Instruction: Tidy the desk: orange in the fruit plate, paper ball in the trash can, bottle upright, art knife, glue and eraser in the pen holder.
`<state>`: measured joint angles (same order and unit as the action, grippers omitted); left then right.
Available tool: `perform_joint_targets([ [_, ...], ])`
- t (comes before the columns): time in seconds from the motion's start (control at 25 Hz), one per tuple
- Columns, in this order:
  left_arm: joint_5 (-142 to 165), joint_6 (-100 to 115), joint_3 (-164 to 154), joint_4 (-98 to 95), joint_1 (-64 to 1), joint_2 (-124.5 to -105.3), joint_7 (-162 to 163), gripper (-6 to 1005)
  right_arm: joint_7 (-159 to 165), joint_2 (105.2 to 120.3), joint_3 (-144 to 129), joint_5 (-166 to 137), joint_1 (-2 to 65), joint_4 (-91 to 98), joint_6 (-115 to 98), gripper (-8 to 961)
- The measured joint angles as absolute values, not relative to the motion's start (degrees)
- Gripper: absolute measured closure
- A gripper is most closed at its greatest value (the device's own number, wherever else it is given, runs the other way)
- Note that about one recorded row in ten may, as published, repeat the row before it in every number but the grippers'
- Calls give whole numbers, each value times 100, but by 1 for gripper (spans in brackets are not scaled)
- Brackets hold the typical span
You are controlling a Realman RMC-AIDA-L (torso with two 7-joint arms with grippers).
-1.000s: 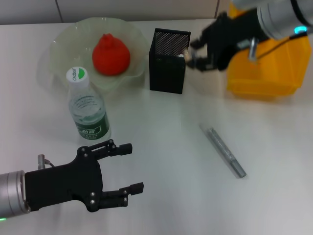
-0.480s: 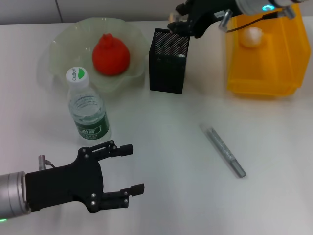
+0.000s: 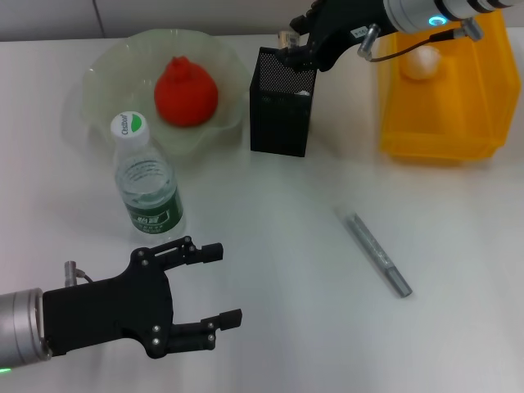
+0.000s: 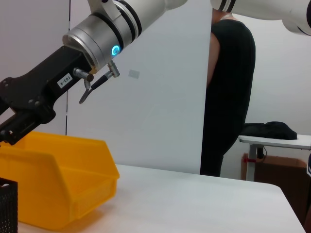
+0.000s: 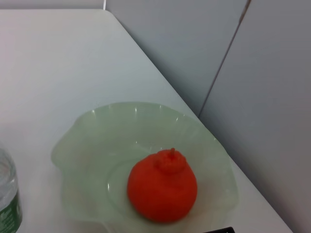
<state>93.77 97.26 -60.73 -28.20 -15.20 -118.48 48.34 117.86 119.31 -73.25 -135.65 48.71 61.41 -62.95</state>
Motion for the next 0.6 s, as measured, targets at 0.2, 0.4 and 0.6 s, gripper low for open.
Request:
perform_joint_targets([
  [0.2, 9377, 9730, -6074, -2822, -1520, -11848, 4834, 186, 11784, 11928, -7296, -13559, 4890, 6064, -6227, 483],
  [0.4, 9378, 9737, -6073, -2822, -1520, -11848, 4833, 186, 11760, 11932, -7295, -13445, 5072, 5677, -5955, 444],
  [0.6, 9378, 9772, -6073, -2824, -1521, -11842, 4834, 186, 12253, 11932, -7316, -13503, 4979, 6095, -6192, 389],
])
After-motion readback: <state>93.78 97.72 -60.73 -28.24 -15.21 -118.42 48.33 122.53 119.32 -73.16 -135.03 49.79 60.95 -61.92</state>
